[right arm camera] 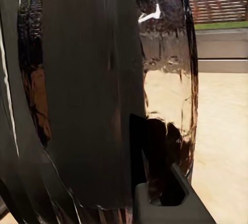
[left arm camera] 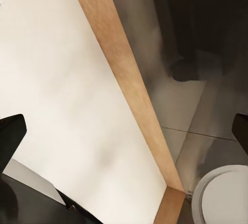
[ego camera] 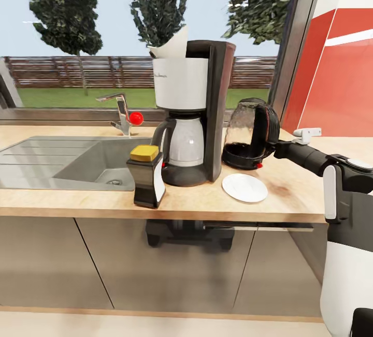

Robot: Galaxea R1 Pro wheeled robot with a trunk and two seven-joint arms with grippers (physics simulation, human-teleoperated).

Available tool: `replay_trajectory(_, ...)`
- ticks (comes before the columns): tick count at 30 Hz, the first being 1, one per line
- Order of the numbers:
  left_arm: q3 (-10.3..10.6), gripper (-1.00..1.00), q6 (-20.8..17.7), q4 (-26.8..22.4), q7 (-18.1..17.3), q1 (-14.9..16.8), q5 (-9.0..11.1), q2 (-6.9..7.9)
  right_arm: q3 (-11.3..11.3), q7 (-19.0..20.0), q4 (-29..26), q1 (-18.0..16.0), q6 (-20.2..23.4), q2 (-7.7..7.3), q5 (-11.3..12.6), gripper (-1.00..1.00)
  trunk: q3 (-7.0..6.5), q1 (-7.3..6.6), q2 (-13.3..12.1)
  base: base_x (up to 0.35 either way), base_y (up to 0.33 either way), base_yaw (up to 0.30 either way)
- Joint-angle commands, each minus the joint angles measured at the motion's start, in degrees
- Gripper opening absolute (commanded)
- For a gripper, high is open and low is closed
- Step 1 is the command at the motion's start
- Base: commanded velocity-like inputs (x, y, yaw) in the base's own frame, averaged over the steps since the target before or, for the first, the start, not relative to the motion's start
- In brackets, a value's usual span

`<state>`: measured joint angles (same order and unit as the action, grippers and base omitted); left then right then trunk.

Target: Set up a coffee station on the kitchen countertop: keep the coffee maker on the countertop, move the bottle of coffee from the kitchen shelf to the counter next to the coffee maker, place a paper coffee filter on top of the coffee maker, put the saucer next to the coffee maker with the coffee cup on the saucer, and place the electric kettle next to the coffee maker.

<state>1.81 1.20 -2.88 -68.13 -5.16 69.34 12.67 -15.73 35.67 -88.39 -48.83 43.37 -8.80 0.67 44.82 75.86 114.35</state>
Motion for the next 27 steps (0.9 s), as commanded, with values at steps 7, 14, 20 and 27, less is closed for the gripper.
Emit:
replay_trajectory(7, 0.2, 1.0, 0.1, -0.1, 0.0, 0.0, 0.2, -0.01, 0.0, 0.3, 0.3, 0.0, 0.9, 0.01, -0.2, -1.0, 0.06, 0.0, 0.0, 0.0, 0.0, 0.0)
replay_trajectory(14, 0.2, 1.0, 0.1, -0.1, 0.0, 0.0, 0.2, 0.01, -0.2, 0.3, 0.3, 0.0, 0.9, 0.01, -0.2, 1.0, 0.06, 0.0, 0.0, 0.0, 0.0, 0.0)
replay_trajectory(20, 0.2, 1.0, 0.1, -0.1, 0.0, 0.0, 0.2, 0.0, -0.2, 0.3, 0.3, 0.0, 0.9, 0.01, -0.2, 1.0, 0.06, 0.0, 0.0, 0.0, 0.0, 0.0)
replay_trajectory(27, 0.2, 1.0, 0.1, -0.1, 0.0, 0.0, 0.2, -0.01, -0.2, 0.3, 0.3, 0.0, 0.9, 0.01, -0.2, 1.0, 0.06, 0.0, 0.0, 0.0, 0.0, 0.0)
